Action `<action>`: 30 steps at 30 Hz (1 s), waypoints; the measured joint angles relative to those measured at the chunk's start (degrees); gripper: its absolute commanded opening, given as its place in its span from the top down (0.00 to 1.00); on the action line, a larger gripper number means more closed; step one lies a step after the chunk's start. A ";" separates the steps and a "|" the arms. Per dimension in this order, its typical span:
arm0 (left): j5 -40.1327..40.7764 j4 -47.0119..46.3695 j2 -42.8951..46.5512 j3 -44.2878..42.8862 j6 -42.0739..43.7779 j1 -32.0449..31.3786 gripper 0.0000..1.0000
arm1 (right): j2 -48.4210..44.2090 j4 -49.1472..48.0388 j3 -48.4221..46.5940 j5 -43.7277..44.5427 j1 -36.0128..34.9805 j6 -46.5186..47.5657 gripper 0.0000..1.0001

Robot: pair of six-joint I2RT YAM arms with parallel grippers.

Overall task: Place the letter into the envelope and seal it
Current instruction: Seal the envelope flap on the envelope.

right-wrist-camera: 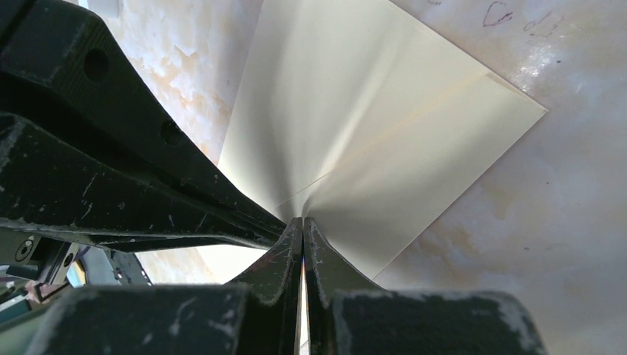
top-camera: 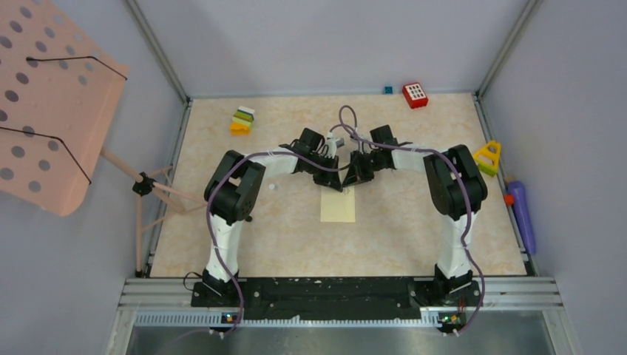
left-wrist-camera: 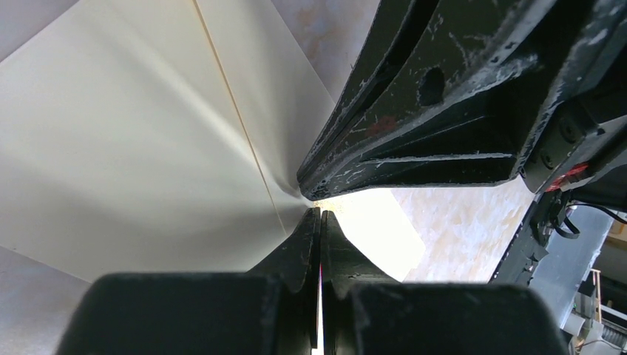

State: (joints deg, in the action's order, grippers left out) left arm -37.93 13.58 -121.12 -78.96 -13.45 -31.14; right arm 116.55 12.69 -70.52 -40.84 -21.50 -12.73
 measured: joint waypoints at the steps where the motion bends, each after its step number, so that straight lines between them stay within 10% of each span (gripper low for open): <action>1: -0.17 -0.28 0.00 0.17 -0.04 0.07 1.00 | 0.00 0.00 0.00 0.15 0.04 -0.02 1.00; 30: -1.75 -1.36 -0.26 0.74 -0.17 0.72 1.00 | 1.53 -4.66 -0.55 2.40 3.19 -12.61 1.00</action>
State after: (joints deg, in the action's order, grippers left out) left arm -39.68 12.23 -121.38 -78.22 -13.63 -30.41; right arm 118.08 8.03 -71.07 -38.44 -18.31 -25.34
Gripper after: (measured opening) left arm 0.009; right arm 0.001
